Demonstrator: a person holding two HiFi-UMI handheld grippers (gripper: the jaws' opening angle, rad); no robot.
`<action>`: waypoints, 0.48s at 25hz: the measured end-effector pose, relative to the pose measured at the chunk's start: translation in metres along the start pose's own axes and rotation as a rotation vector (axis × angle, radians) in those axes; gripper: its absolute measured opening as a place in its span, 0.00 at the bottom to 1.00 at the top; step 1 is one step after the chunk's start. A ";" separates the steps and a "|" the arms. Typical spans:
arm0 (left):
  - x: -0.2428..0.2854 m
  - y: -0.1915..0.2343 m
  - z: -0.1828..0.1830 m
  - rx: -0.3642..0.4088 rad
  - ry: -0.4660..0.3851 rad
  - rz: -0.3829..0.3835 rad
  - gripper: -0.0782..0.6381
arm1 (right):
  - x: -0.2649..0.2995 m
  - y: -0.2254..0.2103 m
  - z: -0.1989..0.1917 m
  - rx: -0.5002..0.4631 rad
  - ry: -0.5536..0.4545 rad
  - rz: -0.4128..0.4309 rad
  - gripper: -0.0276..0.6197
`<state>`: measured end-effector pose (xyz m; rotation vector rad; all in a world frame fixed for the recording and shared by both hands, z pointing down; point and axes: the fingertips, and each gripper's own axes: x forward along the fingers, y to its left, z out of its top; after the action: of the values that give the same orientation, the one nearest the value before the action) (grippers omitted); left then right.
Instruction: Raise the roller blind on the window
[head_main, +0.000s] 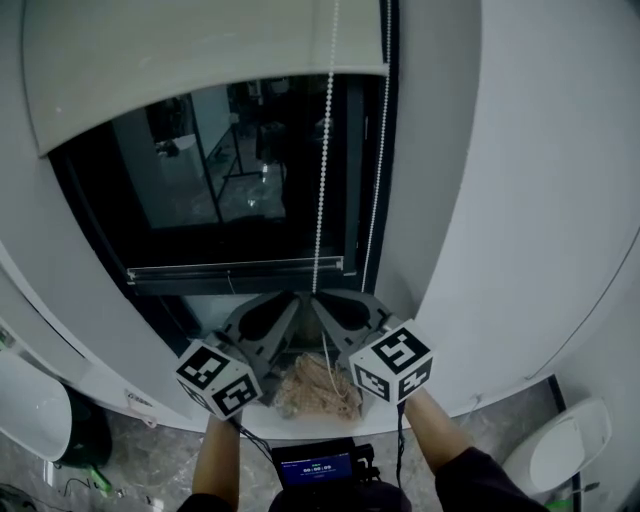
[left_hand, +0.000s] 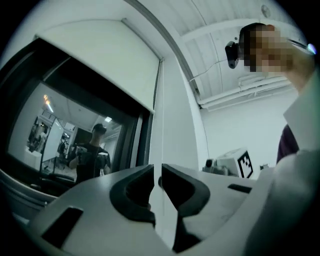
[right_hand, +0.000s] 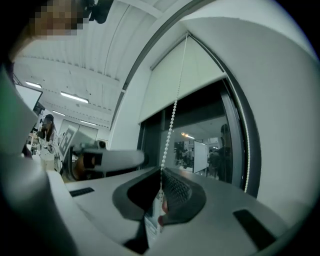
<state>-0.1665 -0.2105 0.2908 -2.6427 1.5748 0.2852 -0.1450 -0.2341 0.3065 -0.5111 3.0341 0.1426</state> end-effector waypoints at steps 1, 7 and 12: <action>0.004 -0.001 0.008 0.015 -0.007 -0.004 0.13 | 0.001 0.002 -0.008 0.006 0.012 0.004 0.07; 0.025 -0.012 0.034 0.076 -0.021 -0.031 0.13 | 0.003 0.020 -0.050 0.046 0.085 0.045 0.07; 0.034 -0.010 0.029 0.078 0.003 0.002 0.13 | -0.002 0.042 -0.095 0.090 0.165 0.094 0.07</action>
<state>-0.1458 -0.2309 0.2552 -2.5842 1.5565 0.2145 -0.1608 -0.2036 0.4044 -0.3923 3.2085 -0.0338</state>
